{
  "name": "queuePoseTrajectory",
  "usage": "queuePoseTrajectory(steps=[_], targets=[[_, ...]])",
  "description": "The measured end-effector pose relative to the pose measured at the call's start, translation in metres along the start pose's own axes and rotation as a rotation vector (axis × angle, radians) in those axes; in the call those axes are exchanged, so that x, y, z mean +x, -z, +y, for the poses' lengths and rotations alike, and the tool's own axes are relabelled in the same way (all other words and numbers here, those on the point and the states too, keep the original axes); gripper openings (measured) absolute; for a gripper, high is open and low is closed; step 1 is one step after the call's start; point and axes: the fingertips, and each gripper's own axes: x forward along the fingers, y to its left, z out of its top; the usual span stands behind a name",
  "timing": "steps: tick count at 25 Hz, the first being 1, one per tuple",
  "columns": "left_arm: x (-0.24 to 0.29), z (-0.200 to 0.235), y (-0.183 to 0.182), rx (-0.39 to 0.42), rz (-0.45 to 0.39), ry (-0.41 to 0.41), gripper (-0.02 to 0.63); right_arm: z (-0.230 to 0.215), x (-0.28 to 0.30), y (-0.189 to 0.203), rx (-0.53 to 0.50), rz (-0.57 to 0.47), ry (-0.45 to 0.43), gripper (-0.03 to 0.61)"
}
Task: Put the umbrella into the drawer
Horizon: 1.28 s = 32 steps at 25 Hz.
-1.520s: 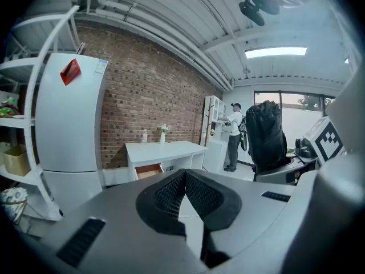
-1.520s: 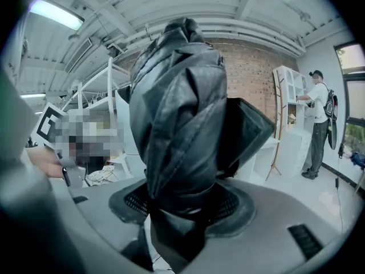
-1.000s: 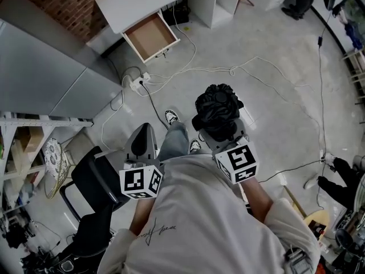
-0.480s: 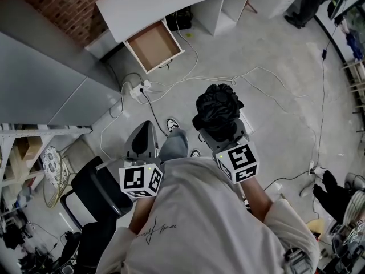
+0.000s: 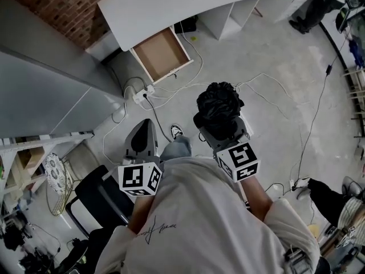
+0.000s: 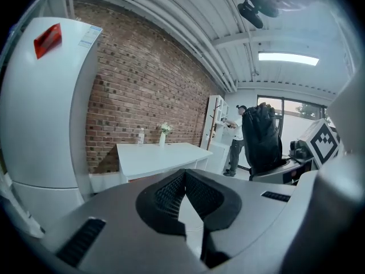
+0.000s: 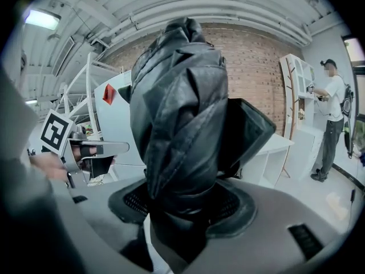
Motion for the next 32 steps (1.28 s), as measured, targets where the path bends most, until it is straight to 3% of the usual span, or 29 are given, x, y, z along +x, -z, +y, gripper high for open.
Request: queuePoseTrajectory(steps=[15,25,32], targets=[[0.050,0.084,-0.028,-0.041,-0.031,0.001,0.015,0.005,0.093,-0.060,-0.060,0.002,-0.023,0.270],[0.076,0.096,-0.036,-0.055,-0.016,-0.004,0.015,-0.012,0.124,-0.073,-0.056,0.016,-0.040,0.270],[0.115,0.106,-0.051,-0.064,-0.014,-0.050,0.015,-0.041,0.159,-0.093,-0.068,0.019,-0.089,0.270]])
